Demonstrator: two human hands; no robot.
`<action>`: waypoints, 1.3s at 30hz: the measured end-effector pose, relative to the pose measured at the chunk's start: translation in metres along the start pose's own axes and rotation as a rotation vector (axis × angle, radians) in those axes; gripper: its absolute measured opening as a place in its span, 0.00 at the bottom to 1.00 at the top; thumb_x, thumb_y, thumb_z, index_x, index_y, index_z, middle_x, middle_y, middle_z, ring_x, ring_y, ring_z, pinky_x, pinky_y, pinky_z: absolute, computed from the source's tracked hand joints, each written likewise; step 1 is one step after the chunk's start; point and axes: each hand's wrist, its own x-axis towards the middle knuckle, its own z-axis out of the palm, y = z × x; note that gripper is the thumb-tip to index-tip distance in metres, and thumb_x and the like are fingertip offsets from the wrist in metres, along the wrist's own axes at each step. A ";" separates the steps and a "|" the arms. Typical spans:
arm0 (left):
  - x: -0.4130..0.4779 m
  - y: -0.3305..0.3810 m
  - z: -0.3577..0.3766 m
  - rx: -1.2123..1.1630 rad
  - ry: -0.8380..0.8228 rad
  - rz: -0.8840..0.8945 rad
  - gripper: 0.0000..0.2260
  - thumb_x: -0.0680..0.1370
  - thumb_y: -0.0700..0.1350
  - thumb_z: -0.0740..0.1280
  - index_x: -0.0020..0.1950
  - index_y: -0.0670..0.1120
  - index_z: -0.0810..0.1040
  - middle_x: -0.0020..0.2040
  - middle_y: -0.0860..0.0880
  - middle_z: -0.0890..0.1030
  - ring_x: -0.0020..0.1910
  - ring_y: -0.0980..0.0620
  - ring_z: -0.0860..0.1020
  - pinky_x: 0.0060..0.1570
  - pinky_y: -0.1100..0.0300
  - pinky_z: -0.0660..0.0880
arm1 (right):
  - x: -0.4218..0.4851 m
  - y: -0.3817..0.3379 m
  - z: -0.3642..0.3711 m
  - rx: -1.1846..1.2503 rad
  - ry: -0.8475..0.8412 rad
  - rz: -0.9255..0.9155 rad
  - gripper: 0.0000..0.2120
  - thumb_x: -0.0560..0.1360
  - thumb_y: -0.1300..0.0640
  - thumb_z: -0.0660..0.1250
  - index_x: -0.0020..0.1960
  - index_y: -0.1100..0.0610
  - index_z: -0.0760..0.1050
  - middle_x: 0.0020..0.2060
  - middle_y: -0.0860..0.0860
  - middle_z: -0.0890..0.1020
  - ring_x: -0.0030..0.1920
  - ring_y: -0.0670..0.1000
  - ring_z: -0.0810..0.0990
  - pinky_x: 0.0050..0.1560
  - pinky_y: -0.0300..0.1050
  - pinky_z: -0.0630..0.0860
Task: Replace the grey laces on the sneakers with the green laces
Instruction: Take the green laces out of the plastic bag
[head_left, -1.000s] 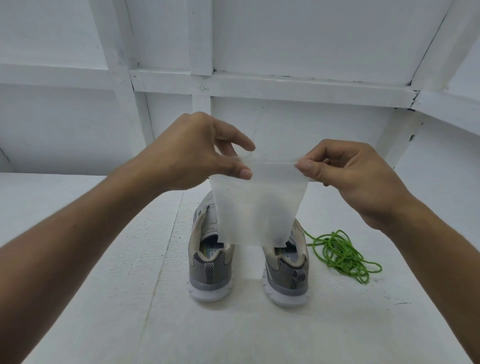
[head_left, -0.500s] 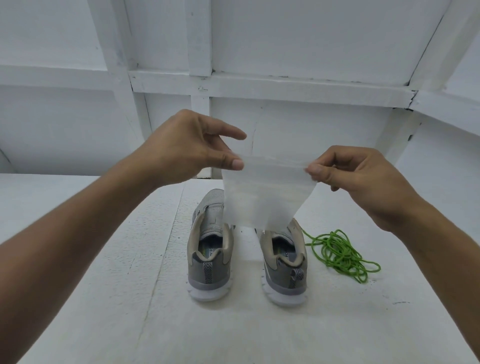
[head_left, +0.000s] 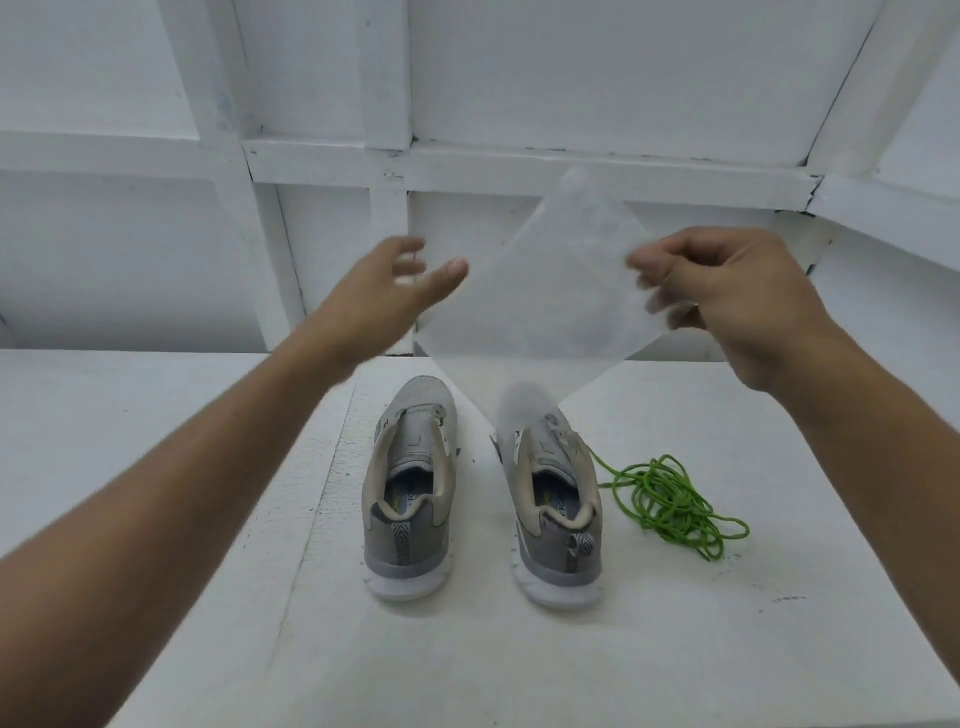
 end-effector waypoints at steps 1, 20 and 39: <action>0.000 -0.013 0.011 -0.061 0.025 -0.083 0.41 0.68 0.71 0.64 0.75 0.49 0.63 0.68 0.49 0.73 0.63 0.51 0.74 0.64 0.51 0.71 | 0.004 0.005 -0.005 0.052 0.018 0.041 0.03 0.76 0.58 0.70 0.44 0.56 0.82 0.35 0.50 0.81 0.30 0.45 0.76 0.30 0.36 0.72; 0.090 -0.021 0.197 -0.269 -0.119 -0.361 0.25 0.73 0.34 0.71 0.66 0.43 0.65 0.55 0.37 0.79 0.41 0.47 0.80 0.43 0.58 0.81 | 0.065 0.200 -0.082 0.263 0.317 0.618 0.04 0.77 0.60 0.69 0.51 0.57 0.77 0.42 0.49 0.78 0.42 0.47 0.76 0.40 0.41 0.74; 0.128 -0.063 0.269 0.626 -0.444 -0.242 0.10 0.76 0.40 0.69 0.56 0.41 0.75 0.50 0.46 0.76 0.54 0.45 0.74 0.53 0.60 0.72 | 0.082 0.313 -0.089 -0.273 0.066 0.761 0.19 0.72 0.64 0.72 0.62 0.64 0.76 0.49 0.58 0.76 0.36 0.53 0.73 0.37 0.42 0.69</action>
